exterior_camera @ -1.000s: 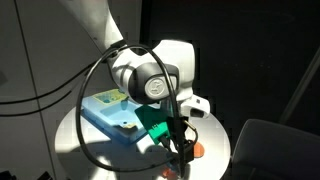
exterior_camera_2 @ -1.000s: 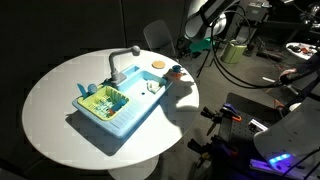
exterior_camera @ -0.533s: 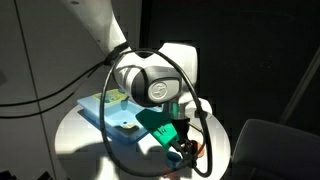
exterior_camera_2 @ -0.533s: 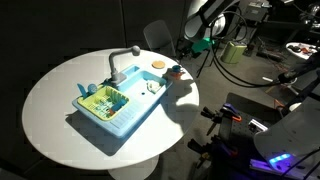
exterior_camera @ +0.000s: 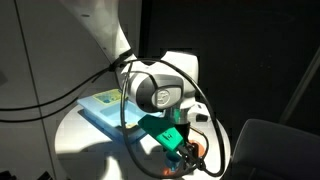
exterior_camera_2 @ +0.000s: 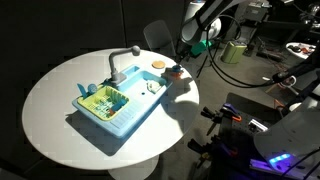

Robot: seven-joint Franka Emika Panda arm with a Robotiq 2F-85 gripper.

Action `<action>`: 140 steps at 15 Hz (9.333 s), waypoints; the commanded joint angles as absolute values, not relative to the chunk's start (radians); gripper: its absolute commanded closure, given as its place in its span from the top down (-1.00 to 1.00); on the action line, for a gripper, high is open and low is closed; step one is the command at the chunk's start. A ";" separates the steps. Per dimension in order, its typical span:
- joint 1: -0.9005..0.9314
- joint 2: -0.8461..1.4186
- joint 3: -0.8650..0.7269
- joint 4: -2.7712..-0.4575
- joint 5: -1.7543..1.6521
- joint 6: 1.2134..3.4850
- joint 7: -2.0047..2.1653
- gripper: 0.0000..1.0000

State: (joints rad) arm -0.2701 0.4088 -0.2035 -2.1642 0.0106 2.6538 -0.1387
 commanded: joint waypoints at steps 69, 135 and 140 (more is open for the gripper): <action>-0.296 0.397 -0.127 -1.904 0.090 2.373 -0.101 -0.28; -0.308 0.849 -0.150 -1.401 0.009 2.239 -0.193 1.00; -0.290 0.694 -0.154 -1.595 -0.017 2.297 -0.162 1.00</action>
State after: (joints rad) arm -0.3080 0.8339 -0.1469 -1.4150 0.0048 2.2398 -0.1720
